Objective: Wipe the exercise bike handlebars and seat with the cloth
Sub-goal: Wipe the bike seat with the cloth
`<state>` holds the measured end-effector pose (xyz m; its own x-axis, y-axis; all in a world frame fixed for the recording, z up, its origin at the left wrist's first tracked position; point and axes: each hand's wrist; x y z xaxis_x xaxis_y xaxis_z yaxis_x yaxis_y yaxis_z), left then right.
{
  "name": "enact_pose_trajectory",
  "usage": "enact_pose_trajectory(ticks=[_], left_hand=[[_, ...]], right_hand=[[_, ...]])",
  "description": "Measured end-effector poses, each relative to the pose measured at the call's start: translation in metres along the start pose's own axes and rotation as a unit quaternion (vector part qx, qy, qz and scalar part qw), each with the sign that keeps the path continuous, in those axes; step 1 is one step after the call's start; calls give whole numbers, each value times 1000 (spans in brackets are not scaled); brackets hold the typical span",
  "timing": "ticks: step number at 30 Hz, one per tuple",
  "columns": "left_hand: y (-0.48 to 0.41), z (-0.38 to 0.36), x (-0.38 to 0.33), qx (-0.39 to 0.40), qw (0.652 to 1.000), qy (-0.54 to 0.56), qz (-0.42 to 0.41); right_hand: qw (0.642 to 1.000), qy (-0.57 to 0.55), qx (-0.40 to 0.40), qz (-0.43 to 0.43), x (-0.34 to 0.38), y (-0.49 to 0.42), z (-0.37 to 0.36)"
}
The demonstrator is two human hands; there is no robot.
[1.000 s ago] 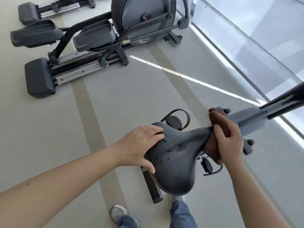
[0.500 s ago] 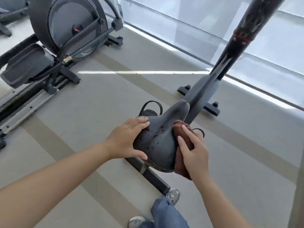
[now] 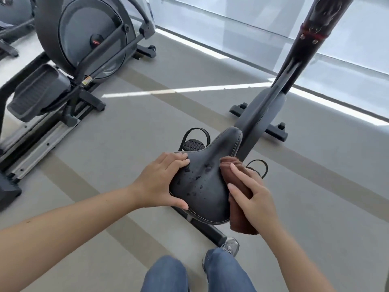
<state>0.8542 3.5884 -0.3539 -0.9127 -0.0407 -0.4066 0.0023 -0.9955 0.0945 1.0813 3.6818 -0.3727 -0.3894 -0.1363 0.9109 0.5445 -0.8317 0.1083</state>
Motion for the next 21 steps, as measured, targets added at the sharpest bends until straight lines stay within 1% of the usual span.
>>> enact_pose_trajectory(ticks=[1, 3, 5, 7, 9, 11, 14, 17, 19, 21], left_hand=[[0, 1, 0, 1, 1000, -4, -3], [-1, 1, -1, 5, 1000, -12, -14], [-4, 2, 0, 13, 999, -27, -33], [-7, 5, 2, 23, 997, -42, -60], [-12, 9, 7, 33, 993, -57, -98], [-17, 13, 15, 42, 988, -58, -139], [-24, 17, 27, 59, 978, -46, -194], [-27, 17, 34, 70, 971, -36, -224], [-27, 18, 34, 70, 969, -40, -232], [-26, 18, 34, 69, 968, -38, -238]], right_hand=[[1000, 2, -4, -5, 0, 6, -2], [999, 6, -44, -16, 3, 2, -7], [994, 3, -102, -36, 10, -20, -13], [989, -5, -135, -55, 17, -54, -12], [990, 0, -128, -64, 18, -80, -7], [992, -1, -104, -74, 17, -83, -1], [992, -24, -75, -101, 12, -48, 1], [988, -54, -56, -134, 13, -4, -1], [984, -72, -73, -144, 20, 17, -3], [980, -69, -114, -150, 27, 33, -10]])
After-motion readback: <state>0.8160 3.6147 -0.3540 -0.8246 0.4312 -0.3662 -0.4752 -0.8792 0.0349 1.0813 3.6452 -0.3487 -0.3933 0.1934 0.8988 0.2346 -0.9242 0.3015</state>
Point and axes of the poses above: each hand's wrist, its own y-axis away from the middle knuckle, its own z-axis out of the back of the hand, x = y × z, and after that the axes turned 1 degree about y, right-handed
